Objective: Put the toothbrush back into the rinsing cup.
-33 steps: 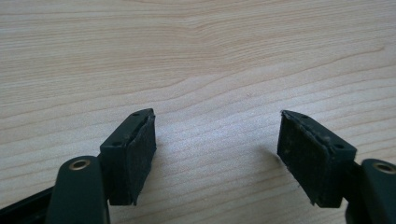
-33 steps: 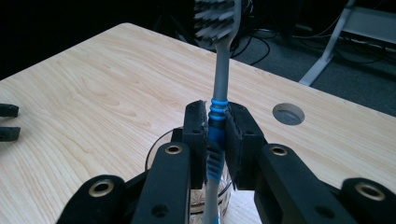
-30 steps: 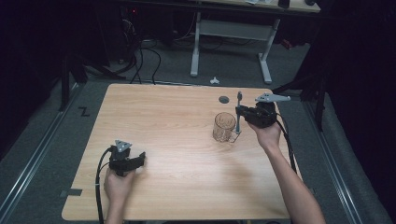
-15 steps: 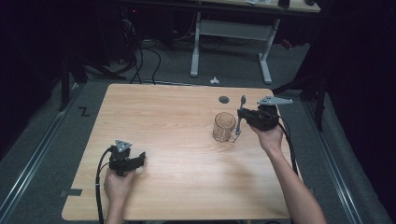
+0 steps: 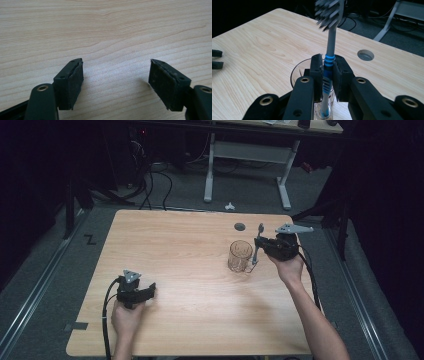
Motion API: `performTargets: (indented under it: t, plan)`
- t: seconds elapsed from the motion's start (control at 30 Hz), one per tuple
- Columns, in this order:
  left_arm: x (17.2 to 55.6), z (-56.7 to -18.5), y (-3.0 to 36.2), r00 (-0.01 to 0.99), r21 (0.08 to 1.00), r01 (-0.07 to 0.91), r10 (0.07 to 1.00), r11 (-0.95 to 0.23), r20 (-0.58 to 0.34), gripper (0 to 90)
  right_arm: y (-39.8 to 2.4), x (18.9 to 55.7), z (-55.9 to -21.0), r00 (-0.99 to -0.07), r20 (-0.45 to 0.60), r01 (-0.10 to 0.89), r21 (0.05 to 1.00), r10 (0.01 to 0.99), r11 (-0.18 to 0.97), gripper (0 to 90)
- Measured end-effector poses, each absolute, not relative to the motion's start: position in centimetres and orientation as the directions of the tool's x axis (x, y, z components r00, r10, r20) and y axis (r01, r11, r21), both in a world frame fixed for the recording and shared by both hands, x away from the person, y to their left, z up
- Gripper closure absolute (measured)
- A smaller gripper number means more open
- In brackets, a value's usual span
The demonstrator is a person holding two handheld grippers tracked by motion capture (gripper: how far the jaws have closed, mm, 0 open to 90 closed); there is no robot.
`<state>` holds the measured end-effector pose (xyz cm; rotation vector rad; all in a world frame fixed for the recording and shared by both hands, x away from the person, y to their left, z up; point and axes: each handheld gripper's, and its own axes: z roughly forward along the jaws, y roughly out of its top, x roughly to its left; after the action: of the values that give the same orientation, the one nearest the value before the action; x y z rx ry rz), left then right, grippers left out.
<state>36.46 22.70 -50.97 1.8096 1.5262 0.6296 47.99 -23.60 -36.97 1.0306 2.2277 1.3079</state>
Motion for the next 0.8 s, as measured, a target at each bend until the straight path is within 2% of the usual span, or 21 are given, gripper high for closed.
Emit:
performTargets:
  t: [0.8]
  plan:
    - [36.5, -51.0, 22.7, 0.196, 0.755, 0.651, 0.979, -0.083, -0.061, 28.7, -24.0, 47.7, -38.3, -0.662, 0.05, 0.421, 0.85, 0.748, 0.316, 79.5]
